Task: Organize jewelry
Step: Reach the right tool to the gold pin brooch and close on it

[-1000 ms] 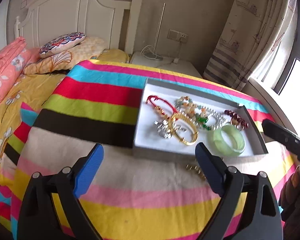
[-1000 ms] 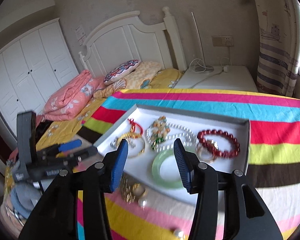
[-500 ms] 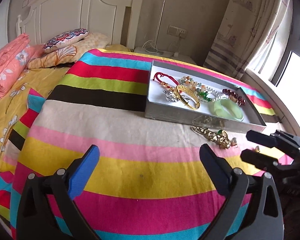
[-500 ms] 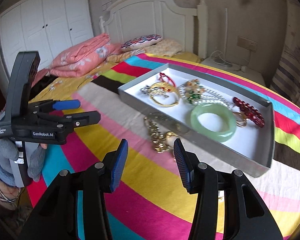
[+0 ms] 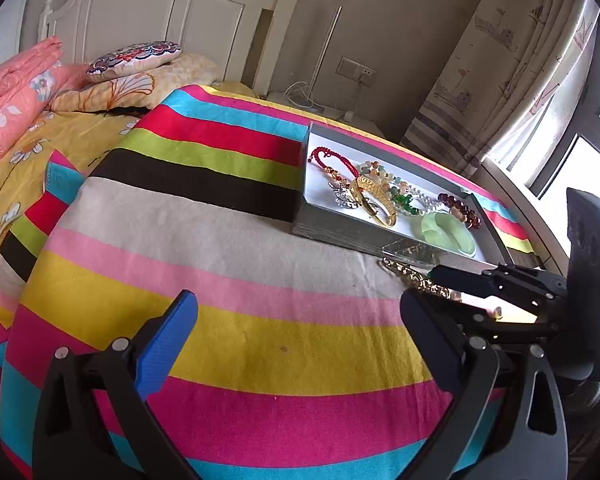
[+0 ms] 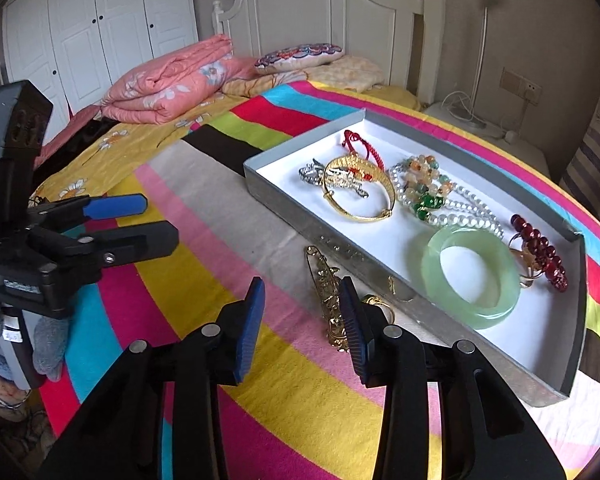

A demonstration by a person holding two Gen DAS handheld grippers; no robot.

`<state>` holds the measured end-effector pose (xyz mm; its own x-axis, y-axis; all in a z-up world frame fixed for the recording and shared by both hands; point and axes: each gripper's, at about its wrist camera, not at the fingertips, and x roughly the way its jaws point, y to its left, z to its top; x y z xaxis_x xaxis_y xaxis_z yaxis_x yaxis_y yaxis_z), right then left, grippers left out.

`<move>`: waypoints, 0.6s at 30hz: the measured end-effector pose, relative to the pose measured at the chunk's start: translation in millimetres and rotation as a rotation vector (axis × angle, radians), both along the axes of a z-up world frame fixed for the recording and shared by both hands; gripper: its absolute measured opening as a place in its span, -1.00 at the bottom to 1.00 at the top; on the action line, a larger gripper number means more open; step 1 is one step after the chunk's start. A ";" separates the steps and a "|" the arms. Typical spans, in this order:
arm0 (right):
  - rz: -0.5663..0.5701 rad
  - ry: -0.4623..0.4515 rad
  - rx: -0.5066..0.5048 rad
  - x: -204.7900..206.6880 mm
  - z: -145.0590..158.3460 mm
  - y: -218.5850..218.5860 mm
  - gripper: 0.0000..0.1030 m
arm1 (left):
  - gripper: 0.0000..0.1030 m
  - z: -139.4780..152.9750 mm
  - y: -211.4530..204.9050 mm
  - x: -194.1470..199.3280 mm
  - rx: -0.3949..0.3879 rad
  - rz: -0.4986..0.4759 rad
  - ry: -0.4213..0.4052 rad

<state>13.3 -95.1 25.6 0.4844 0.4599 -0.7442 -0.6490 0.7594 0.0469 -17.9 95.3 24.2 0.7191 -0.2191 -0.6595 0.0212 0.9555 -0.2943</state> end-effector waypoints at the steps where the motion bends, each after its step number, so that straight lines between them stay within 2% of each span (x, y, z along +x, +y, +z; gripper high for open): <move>1: 0.002 0.002 -0.009 0.9 -2.0 1.3 -0.28 | 0.94 0.2 0.5 0.2 -0.003 0.000 0.000; 11: 0.012 -0.016 -0.040 7.4 2.1 7.7 -0.33 | 0.95 0.2 1.3 0.0 -0.007 0.000 -0.001; 14: 0.007 -0.022 -0.102 8.6 -0.9 10.3 -0.33 | 0.95 0.2 1.5 -0.1 -0.007 0.000 -0.001; 16: 0.014 0.008 -0.141 12.0 -8.4 11.0 -0.33 | 0.95 0.2 1.6 0.3 -0.009 0.001 -0.001; 18: 0.026 0.018 -0.119 12.9 -9.3 7.0 -0.33 | 0.95 0.1 2.6 0.2 -0.010 0.001 0.000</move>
<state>26.2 -88.1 16.3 0.4593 0.3799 -0.8029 -0.6686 0.7430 -0.0309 -17.7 97.9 24.3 0.7193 -0.2250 -0.6572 0.0203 0.9525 -0.3039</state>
